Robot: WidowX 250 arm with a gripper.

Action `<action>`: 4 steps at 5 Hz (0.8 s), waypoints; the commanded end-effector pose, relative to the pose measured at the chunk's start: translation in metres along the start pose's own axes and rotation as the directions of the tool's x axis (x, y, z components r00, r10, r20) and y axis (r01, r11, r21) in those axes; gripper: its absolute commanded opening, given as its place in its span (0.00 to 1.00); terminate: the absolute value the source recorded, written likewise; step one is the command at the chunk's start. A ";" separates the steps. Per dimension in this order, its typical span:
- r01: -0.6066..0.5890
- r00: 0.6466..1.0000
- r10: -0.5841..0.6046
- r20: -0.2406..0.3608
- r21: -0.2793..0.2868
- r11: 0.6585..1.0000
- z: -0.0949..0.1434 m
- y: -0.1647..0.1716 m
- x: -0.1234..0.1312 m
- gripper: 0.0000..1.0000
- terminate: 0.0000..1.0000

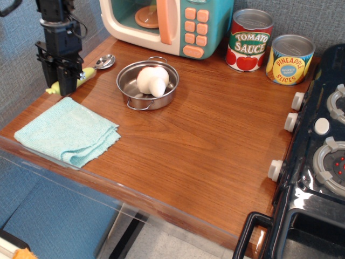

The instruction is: Move the spoon in front of the microwave

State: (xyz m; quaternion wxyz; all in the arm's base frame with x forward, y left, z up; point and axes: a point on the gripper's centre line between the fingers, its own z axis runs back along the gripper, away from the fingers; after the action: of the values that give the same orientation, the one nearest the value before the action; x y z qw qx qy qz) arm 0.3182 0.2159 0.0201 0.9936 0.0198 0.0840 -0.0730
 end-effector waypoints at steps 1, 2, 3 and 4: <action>0.049 0.999 -0.049 0.000 0.067 0.997 0.021 -0.005 0.002 1.00 0.00; 0.031 0.998 -0.036 0.055 0.086 0.996 0.044 -0.010 -0.007 1.00 0.00; 0.007 0.993 -0.020 0.119 0.103 0.995 0.069 -0.015 -0.022 1.00 0.00; -0.010 0.985 -0.007 0.171 0.101 0.995 0.081 -0.018 -0.032 1.00 0.00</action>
State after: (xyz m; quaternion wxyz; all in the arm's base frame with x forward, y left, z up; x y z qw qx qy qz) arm 0.3011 0.1910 0.0810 0.9953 0.0451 0.0215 -0.0828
